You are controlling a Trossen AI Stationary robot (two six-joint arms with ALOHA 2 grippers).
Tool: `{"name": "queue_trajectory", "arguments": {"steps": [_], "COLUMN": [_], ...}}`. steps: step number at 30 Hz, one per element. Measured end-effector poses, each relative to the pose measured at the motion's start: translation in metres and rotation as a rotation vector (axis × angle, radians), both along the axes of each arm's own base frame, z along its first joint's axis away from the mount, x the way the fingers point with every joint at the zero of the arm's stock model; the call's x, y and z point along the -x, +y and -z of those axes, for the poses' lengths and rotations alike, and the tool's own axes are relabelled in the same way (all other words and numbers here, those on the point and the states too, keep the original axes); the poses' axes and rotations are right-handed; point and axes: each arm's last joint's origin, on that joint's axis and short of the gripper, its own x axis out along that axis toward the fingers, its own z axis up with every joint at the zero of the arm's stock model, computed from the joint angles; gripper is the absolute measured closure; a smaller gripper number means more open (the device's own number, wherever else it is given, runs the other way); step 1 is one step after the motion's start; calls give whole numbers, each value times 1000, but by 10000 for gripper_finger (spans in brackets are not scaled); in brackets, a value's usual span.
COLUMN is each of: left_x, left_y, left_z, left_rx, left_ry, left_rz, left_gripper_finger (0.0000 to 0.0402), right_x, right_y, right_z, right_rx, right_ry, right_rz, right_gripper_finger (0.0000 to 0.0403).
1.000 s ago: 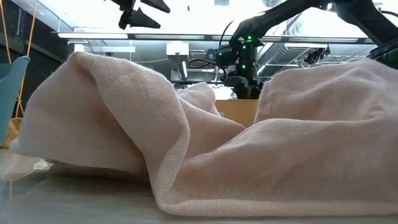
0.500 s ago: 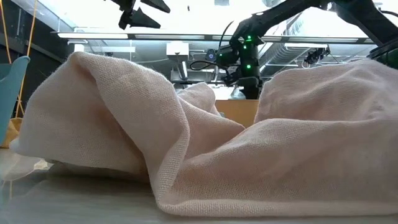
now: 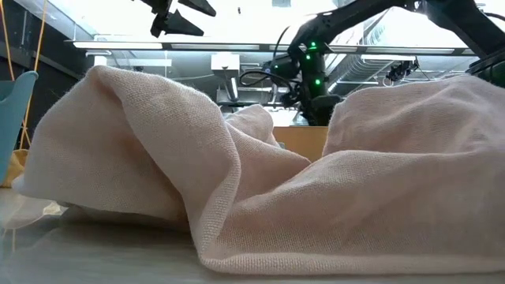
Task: Sort spices by type
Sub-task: Put the bottom yellow seasoning bottle into the yellow bin, then put the yellow seasoning bottle into the yellow bin
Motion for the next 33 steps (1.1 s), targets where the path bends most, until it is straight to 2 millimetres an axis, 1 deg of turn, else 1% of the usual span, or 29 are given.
{"name": "queue_trajectory", "arguments": {"steps": [6, 17, 20, 26, 29, 31, 33], "left_x": [0, 0, 0, 0, 0, 2, 6], "left_y": [0, 0, 0, 0, 0, 1, 5], "left_z": [0, 0, 0, 0, 0, -1, -8], "left_rx": [-19, -19, -19, -19, -15, 10, 60], "left_ry": [11, 11, 11, 11, 8, 11, 23], "left_rz": [6, 6, 6, 7, 19, 46, 44], "left_gripper_finger": [104, 104, 104, 104, 104, 104, 104], "right_x": [1, 1, 2, 7, 10, 12, 14], "right_y": [-1, 1, 1, 2, 4, 6, 8], "right_z": [0, 0, -1, -2, -4, -9, -17], "right_rx": [59, 51, 60, 91, 75, 60, 54], "right_ry": [33, 36, 56, 145, 173, 157, 112], "right_rz": [24, 27, 21, -15, -30, -30, -27], "right_gripper_finger": [144, 142, 129, 80, 64, 60, 60]}}
